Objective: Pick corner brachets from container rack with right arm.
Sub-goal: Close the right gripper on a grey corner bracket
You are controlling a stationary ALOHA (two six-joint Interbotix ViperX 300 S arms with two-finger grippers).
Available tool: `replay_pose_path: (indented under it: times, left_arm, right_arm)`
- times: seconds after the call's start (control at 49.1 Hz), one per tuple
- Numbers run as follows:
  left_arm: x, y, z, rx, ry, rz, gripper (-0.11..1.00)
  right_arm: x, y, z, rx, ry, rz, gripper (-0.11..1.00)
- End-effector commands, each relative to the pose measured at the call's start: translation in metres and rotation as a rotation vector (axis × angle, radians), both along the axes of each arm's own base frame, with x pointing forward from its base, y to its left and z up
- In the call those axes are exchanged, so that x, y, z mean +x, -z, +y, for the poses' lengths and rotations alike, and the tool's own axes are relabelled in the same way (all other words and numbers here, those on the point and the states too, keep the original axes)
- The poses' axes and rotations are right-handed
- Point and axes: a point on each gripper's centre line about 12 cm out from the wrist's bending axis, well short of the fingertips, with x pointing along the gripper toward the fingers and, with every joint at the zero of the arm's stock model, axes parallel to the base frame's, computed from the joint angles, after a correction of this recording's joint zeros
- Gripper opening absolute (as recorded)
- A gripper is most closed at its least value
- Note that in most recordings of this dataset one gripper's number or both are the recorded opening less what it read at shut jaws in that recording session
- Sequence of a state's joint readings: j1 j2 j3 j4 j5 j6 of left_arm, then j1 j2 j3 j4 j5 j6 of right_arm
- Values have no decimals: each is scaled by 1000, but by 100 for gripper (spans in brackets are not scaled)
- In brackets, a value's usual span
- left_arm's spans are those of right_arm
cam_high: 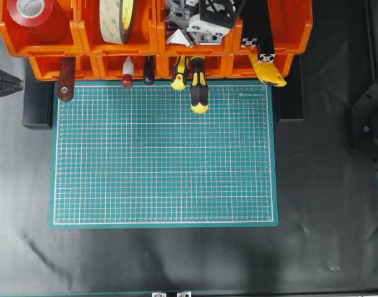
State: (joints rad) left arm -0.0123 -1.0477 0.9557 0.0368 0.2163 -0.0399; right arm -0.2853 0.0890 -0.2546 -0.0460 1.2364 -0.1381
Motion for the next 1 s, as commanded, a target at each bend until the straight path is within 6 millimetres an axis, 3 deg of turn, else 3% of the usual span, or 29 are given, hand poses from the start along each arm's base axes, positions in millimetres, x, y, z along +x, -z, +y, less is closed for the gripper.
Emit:
replay_pose_path:
  times: [0.0,0.367,0.774,0.978]
  left_arm:
    - [1,-12,1,0,-5,-31,0]
    - [1,-12,1,-2,-5,-31,0]
    - [0,-12,2,0,-10,-32,0]
    - [-2,-15,2,-2,-11,-43,0]
  right_arm:
    - [0,-5,1,-9,-1,-20,32]
    - [4,-14,7,-20,-14,-68,32]
    - [-1,-60,16,-51,-32,-187,32]
    - [-15,-80,34,-46,-56,-200,32]
